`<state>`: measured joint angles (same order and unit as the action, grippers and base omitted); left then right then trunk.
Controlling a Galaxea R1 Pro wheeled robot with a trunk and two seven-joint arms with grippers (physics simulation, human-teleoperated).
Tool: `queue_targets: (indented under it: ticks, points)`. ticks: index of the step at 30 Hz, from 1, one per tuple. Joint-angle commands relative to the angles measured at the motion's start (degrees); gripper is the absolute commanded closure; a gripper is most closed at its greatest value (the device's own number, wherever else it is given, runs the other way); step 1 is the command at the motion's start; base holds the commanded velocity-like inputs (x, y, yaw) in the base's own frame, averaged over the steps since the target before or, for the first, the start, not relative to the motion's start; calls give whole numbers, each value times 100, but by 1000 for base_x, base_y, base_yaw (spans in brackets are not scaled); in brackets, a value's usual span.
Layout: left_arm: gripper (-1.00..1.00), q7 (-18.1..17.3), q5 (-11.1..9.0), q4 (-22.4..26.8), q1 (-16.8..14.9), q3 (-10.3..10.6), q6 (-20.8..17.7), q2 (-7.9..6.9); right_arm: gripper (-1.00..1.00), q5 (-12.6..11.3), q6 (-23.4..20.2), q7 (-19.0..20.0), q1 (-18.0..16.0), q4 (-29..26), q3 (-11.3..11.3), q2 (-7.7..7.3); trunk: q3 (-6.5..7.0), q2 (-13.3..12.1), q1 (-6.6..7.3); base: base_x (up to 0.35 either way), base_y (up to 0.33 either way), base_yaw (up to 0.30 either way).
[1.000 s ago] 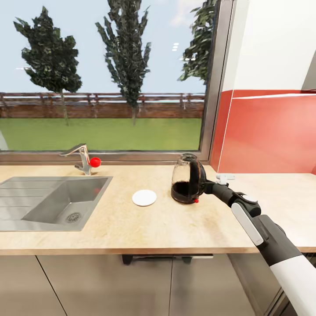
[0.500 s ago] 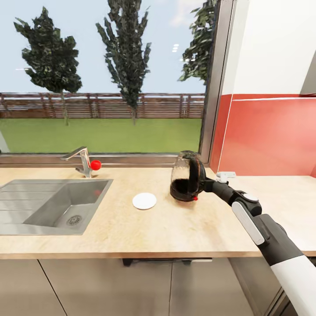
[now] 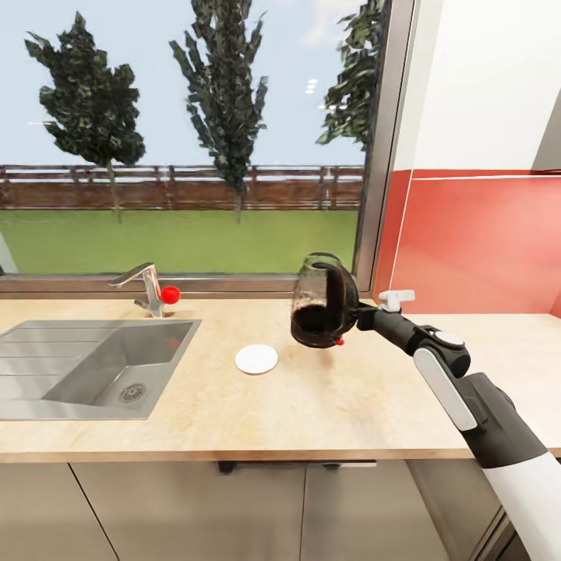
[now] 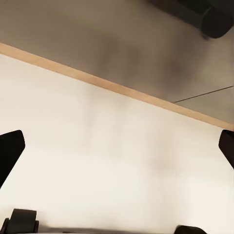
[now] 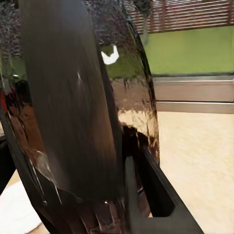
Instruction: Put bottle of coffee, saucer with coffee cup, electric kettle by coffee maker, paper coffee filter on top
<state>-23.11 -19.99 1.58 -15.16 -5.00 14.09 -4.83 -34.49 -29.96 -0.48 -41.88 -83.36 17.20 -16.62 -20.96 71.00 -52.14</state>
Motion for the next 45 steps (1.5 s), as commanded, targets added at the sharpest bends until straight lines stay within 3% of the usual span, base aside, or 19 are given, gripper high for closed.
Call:
queue_targets:
  ticks: [1, 9, 32, 45]
  points:
    - [-100, -35, 4, -9, -5, -45, 6, -1, 100, -11, -24, -5, -6, -11, 2, -4, -7, 4, 0, 0, 0, 0]
    - [-100, -35, 4, -9, -5, -45, 6, -1, 100, -19, -34, -4, -4, -22, 8, -1, -7, 4, 0, 0, 0, 0]
    - [-100, -35, 4, -9, -5, -62, 9, -1, 100, -23, -28, -4, -4, -22, 11, 1, 76, 4, 0, 0, 4, 252]
    - [-100, -35, 4, -9, -5, -89, 7, -1, 100, -23, -28, 4, -4, -22, 19, 1, 83, 4, 0, 0, 270, 127]
